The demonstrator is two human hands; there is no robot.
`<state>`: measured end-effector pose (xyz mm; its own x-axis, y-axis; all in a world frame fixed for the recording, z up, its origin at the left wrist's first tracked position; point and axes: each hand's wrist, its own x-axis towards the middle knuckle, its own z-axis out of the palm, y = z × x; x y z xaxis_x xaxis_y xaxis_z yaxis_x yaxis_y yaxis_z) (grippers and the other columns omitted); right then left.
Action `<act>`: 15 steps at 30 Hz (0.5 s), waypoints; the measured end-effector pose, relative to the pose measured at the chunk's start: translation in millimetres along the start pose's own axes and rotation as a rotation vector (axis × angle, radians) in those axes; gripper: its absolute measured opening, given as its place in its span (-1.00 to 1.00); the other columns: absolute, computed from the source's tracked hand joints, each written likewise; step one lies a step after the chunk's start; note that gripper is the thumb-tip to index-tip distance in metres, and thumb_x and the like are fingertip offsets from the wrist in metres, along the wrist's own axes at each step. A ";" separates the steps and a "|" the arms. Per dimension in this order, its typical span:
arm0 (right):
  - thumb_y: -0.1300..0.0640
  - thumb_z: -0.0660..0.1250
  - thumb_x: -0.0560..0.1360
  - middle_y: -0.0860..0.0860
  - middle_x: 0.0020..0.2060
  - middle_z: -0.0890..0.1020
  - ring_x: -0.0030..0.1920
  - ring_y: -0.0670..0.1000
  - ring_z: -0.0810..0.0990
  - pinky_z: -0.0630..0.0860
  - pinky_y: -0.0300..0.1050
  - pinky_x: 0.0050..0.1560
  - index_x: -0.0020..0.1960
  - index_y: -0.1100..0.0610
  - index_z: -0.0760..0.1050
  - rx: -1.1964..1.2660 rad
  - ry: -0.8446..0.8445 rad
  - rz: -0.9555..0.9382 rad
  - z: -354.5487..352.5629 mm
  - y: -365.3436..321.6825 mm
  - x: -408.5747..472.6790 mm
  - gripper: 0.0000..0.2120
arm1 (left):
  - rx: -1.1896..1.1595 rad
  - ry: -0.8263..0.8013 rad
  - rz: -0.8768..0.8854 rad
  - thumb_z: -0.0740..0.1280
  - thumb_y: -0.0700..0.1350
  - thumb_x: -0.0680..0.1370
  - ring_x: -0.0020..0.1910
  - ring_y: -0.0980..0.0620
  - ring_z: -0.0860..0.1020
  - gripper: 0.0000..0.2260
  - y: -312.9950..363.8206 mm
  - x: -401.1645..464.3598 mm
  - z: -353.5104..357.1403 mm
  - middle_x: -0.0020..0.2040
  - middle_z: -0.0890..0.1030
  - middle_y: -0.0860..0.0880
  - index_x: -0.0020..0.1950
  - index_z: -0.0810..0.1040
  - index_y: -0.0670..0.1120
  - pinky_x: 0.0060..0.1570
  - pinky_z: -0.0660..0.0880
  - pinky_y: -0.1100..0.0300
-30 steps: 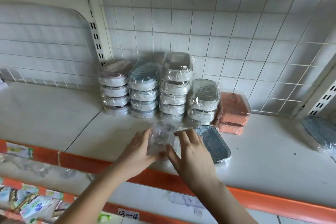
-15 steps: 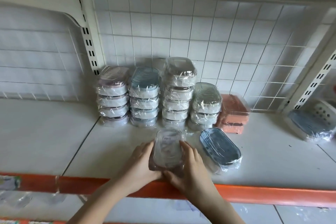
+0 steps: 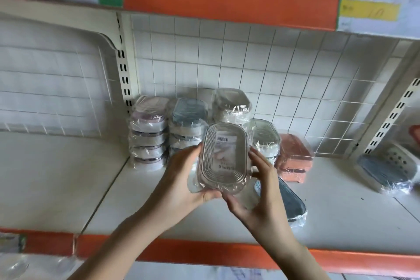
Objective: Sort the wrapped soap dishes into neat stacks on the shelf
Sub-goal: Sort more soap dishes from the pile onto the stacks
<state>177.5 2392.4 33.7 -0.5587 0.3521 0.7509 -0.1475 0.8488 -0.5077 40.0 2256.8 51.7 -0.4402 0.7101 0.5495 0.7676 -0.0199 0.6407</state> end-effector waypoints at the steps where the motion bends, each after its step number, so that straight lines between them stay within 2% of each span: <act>1: -0.13 0.43 0.40 0.02 0.38 0.34 0.38 0.08 0.36 0.44 0.06 0.24 0.45 0.06 0.17 0.012 0.023 0.000 -1.6 -0.5 8.1 -0.25 | -0.008 0.001 0.020 0.39 0.31 0.30 0.35 0.20 0.30 -0.19 2.4 7.8 -2.4 0.36 0.33 0.22 0.47 0.20 0.14 0.32 0.27 0.26; 4: -0.15 0.42 0.40 0.06 0.35 0.38 0.34 0.10 0.41 0.45 0.04 0.24 0.44 0.07 0.18 0.080 0.063 0.020 -4.4 1.7 31.9 -0.26 | -0.034 0.035 0.089 0.44 0.23 0.31 0.32 0.19 0.34 -0.19 12.9 35.0 -9.6 0.32 0.39 0.12 0.46 0.26 -0.04 0.30 0.28 0.31; 7: -0.08 0.45 0.39 0.04 0.35 0.40 0.33 0.07 0.43 0.45 0.06 0.26 0.43 0.13 0.22 0.127 0.071 0.068 -7.8 7.0 58.1 -0.26 | -0.079 0.091 0.119 0.48 0.09 0.31 0.25 0.39 0.33 -0.29 24.9 64.1 -12.4 0.25 0.39 0.22 0.39 0.29 0.00 0.21 0.24 0.51; 10: -0.08 0.44 0.39 0.00 0.28 0.47 0.25 -0.02 0.50 0.47 -0.07 0.23 0.41 0.08 0.26 0.169 0.081 0.100 -13.2 13.0 87.3 -0.32 | -0.053 0.110 0.097 0.49 -0.02 0.37 0.30 0.27 0.34 -0.32 29.1 91.7 -13.4 0.28 0.39 0.15 0.43 0.32 -0.11 0.24 0.19 0.53; 13: -0.02 0.45 0.42 -0.07 0.19 0.51 0.11 -0.20 0.54 0.45 -0.35 0.08 0.35 0.09 0.32 0.217 0.083 0.154 -19.1 21.3 114.0 -0.42 | 0.007 0.008 0.037 0.49 -0.09 0.41 0.37 0.18 0.25 -0.24 27.5 116.1 -15.2 0.39 0.32 0.09 0.51 0.18 -0.08 0.32 0.14 0.42; 15: 0.06 0.44 0.46 -0.10 0.15 0.54 0.07 -0.22 0.55 0.45 -0.38 0.04 0.32 0.13 0.35 0.238 0.079 0.182 -22.2 30.8 129.6 -0.50 | 0.007 -0.052 0.011 0.48 -0.12 0.42 0.40 0.17 0.24 -0.24 24.6 130.5 -15.9 0.45 0.29 0.03 0.52 0.14 -0.05 0.34 0.15 0.33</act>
<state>118.7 2472.8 124.7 -0.5295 0.5276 0.6643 -0.2427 0.6561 -0.7146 -6.1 2337.7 147.8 -0.4068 0.7457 0.5276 0.7756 -0.0232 0.6308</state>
